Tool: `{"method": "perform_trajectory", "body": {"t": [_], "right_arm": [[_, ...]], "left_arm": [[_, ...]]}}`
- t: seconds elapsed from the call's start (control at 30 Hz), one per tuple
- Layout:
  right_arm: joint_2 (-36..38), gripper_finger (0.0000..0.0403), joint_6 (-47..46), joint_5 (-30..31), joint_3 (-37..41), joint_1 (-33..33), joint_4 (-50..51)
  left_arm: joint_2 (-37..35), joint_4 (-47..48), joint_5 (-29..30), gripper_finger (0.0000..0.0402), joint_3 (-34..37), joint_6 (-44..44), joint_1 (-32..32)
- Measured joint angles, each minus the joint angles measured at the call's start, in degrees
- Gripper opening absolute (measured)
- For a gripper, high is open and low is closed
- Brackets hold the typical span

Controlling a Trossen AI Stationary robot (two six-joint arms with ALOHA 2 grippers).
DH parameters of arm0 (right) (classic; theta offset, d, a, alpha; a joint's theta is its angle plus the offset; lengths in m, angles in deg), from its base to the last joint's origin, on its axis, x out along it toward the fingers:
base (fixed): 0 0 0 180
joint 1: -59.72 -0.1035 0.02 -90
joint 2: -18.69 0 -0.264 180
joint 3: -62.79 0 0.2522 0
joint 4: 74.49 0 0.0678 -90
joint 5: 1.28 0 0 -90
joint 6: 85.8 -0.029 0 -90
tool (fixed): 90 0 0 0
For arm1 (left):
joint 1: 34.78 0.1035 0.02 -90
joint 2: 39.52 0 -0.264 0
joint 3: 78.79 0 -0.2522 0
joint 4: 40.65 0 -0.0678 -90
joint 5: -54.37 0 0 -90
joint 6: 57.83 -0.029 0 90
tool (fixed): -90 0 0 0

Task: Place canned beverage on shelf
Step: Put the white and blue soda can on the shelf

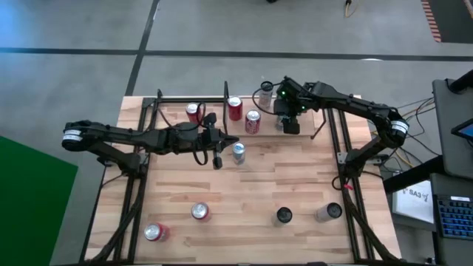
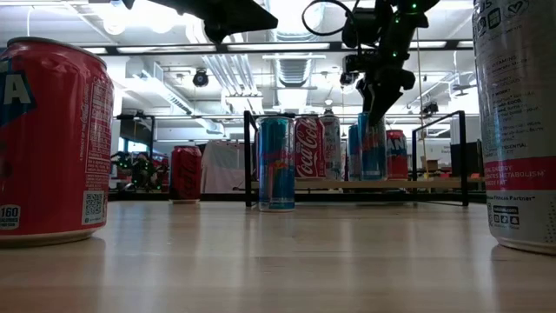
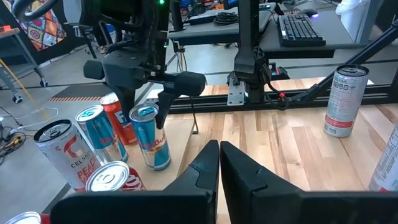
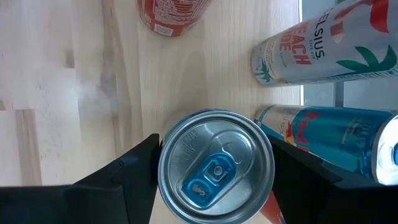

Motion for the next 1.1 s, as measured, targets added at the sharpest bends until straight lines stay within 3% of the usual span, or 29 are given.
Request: {"method": "perform_trajectory", "body": {"t": [0.53, 1.1], "right_arm": [[0.0, 0.0304, -1.7, -0.1, 0.1, 0.4, -0.2], [0.1, 0.0304, -5.7, 2.6, -8.9, 0.2, 4.3]], "left_arm": [[0.0, 0.0, 0.0, 0.0000, 0.0, 0.0, 0.0], [0.0, 0.0, 0.1, 0.0000, 0.0, -0.6, 0.0]]}}
